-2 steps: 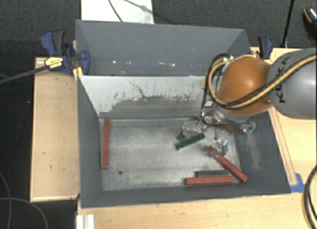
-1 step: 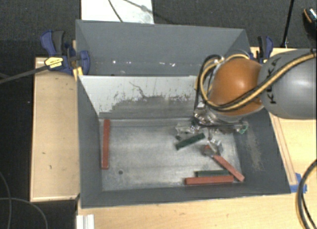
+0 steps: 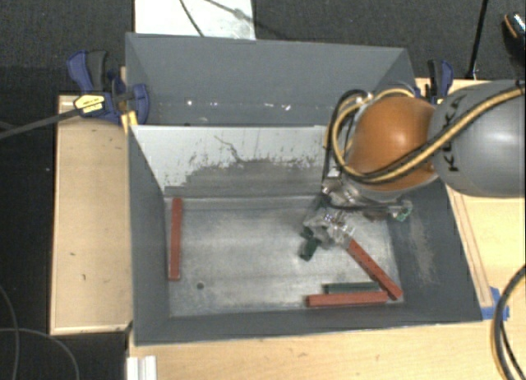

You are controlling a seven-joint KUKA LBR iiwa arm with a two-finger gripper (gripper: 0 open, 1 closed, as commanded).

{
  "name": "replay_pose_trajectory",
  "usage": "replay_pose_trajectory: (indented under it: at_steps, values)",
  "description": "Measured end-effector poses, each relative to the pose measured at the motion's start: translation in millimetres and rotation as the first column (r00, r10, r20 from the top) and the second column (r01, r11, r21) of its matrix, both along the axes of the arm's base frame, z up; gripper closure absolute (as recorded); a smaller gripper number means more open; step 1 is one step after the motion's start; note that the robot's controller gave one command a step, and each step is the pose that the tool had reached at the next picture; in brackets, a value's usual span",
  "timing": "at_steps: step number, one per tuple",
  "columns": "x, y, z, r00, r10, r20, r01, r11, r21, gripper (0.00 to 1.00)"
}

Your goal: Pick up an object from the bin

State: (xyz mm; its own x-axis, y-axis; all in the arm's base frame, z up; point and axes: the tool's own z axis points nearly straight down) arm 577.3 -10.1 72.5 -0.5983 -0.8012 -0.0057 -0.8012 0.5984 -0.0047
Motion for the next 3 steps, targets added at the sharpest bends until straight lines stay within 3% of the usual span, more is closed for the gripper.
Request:
replay_pose_trajectory:
  at_steps: [1, 2, 3]
  values:
    - [-1.2, 0.0, -1.6, 1.0, -0.001, -0.004, 0.001, 1.0, 0.0, 0.0]
    - [-0.7, -0.1, -0.5, 1.0, -0.003, -0.002, 0.003, 1.0, 0.0, 1.0]
    - [-5.0, 18.4, 39.2, 1.0, 0.027, 0.001, -0.027, 1.0, 0.001, 1.0]
